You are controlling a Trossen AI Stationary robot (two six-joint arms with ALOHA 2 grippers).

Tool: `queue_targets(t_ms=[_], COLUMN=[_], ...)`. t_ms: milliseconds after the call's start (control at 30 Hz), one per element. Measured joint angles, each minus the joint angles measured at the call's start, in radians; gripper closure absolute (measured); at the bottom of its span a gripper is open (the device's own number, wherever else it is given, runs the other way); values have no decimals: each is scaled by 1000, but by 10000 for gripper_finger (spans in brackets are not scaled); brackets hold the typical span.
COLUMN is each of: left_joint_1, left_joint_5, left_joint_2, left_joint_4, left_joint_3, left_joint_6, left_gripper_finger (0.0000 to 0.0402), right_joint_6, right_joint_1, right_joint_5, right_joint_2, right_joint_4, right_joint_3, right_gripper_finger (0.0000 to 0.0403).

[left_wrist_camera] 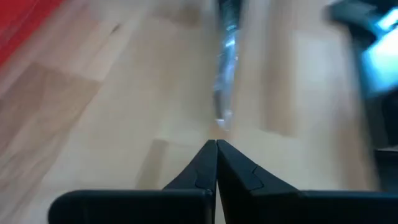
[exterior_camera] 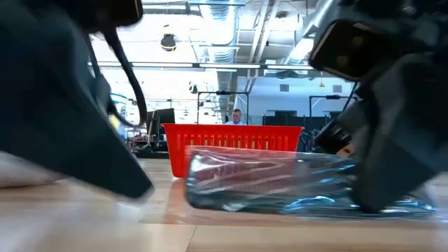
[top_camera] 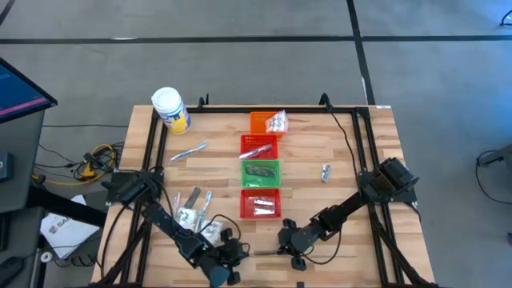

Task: Pick & Place Travel size toiletries
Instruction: Put the black comb into the green basket

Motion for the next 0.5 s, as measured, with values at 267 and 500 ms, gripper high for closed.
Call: queue_targets(t_ms=[267,500], left_joint_1=[-31,-79], left_joint_5=[-112,-276], left_joint_2=[-143,-298], left_joint_4=[-2,-1], left_joint_3=[0,-109], left_joint_6=[152,182], left_gripper_finger=[402,401], right_joint_6=[-62,-182], right_joint_1=[-15,-43], right_joint_5=[12,13], right_joint_2=[-77,-234], right_joint_4=[-16,-96], right_joint_3=[0,2], right_gripper_finger=[398,398])
